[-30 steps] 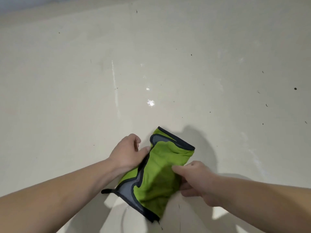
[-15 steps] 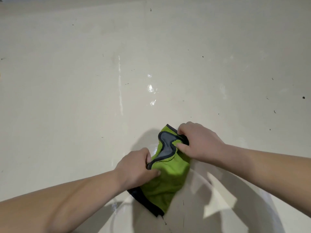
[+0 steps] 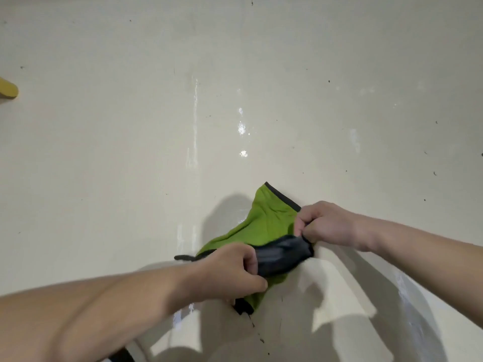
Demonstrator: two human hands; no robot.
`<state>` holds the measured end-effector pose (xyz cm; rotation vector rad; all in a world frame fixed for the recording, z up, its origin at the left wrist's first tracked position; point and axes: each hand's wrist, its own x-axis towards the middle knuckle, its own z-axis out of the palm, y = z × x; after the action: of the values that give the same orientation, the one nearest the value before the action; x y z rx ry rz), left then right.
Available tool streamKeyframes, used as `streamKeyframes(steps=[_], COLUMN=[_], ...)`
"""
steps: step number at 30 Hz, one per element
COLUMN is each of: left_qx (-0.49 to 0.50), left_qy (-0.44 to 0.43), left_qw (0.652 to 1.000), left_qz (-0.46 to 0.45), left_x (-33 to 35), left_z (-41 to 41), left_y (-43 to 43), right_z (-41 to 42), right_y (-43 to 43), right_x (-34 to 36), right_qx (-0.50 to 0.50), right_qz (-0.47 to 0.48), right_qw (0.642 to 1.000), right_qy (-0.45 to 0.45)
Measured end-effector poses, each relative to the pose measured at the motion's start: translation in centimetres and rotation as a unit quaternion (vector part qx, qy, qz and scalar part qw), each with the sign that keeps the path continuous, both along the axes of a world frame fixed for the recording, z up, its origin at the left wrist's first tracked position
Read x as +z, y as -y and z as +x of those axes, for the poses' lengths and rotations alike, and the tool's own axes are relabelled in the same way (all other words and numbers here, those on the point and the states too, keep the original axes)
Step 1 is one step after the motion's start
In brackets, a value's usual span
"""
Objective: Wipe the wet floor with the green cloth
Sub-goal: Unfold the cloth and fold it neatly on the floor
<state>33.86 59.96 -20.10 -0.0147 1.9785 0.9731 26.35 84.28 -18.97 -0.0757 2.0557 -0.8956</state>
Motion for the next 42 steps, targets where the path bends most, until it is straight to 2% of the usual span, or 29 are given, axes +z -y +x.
streamKeyframes(steps=[2,3,4,5,6,7,8,9,10,11,14,17,20,22,25,27,29,33,35,39,42], left_qx=[0.009,0.029,0.056,0.074,0.065,0.018,-0.037,-0.078,-0.096,-0.092,-0.019,0.030,0.074,0.086,0.132,0.191,0.169,0.103,0.082,0.096,0.118], left_qy=[0.217,0.271,0.273,0.221,0.124,0.008,-0.089,-0.147,-0.164,-0.158,-0.137,-0.067,0.035,0.035,-0.073,-0.142,-0.229,-0.299,-0.376,-0.532,-0.569], left_qw=[0.970,0.951,0.948,0.965,0.989,0.999,0.985,0.966,0.956,0.956,0.963,0.975,0.991,0.994,0.988,0.971,0.959,0.948,0.920,0.831,0.806], left_qz=[0.113,0.146,0.151,0.120,0.050,-0.048,-0.140,-0.200,-0.225,-0.230,-0.232,-0.209,-0.107,-0.054,-0.030,0.021,0.006,-0.031,-0.077,-0.133,-0.111], left_x=[1.2,1.6,1.7,1.3,0.6,-0.2,-0.6,-1.0,-1.4,-1.6,-2.4,-3.5,-2.8,-1.0,2.9,5.4,7.8,11.7,13.5,16.9,18.1], left_z=[-0.6,-1.0,-1.3,-1.6,-1.8,-2.1,-2.2,-2.2,-2.0,-1.7,-1.0,-1.7,-3.5,-5.9,-10.1,-12.7,-14.5,-17.4,-19.2,-22.5,-22.7], left_y=[0.0,0.1,0.2,0.4,0.7,1.5,2.2,3.0,3.6,3.9,3.8,3.9,4.4,4.9,5.6,6.1,6.6,8.3,9.5,11.5,12.3], right_z=[0.2,0.3,0.3,0.2,0.1,-0.1,-0.4,-0.7,-1.0,-1.4,-2.2,-2.0,-1.4,-2.7,-6.4,-8.9,-10.6,-12.6,-14.0,-16.7,-17.3], right_y=[-2.0,-2.8,-3.5,-4.0,-4.3,-4.4,-4.1,-3.7,-3.1,-2.4,0.3,2.9,3.9,3.9,3.2,2.8,2.4,2.9,3.5,4.8,5.5], right_x=[1.1,1.5,1.5,1.1,0.6,-0.1,-0.7,-1.3,-1.8,-2.1,-2.8,-3.7,-4.0,-3.2,0.1,2.8,5.2,8.7,10.5,14.1,15.4], right_qx=[0.123,0.192,0.245,0.266,0.252,0.210,0.140,0.059,-0.013,-0.056,-0.070,-0.139,-0.145,-0.142,-0.186,-0.241,-0.249,-0.231,-0.240,-0.247,-0.216], right_qz=[0.103,0.176,0.236,0.271,0.285,0.277,0.252,0.216,0.179,0.153,0.124,0.090,0.058,0.054,0.082,0.035,0.002,-0.024,-0.054,-0.082,-0.064], right_qw=[0.982,0.956,0.929,0.918,0.923,0.938,0.955,0.967,0.971,0.973,0.979,0.981,0.987,0.986,0.954,0.928,0.913,0.908,0.905,0.875,0.868], right_qy=[0.100,0.137,0.143,0.115,0.062,-0.003,-0.070,-0.125,-0.156,-0.166,-0.149,-0.103,-0.039,-0.072,-0.222,-0.282,-0.322,-0.349,-0.348,-0.409,-0.442])
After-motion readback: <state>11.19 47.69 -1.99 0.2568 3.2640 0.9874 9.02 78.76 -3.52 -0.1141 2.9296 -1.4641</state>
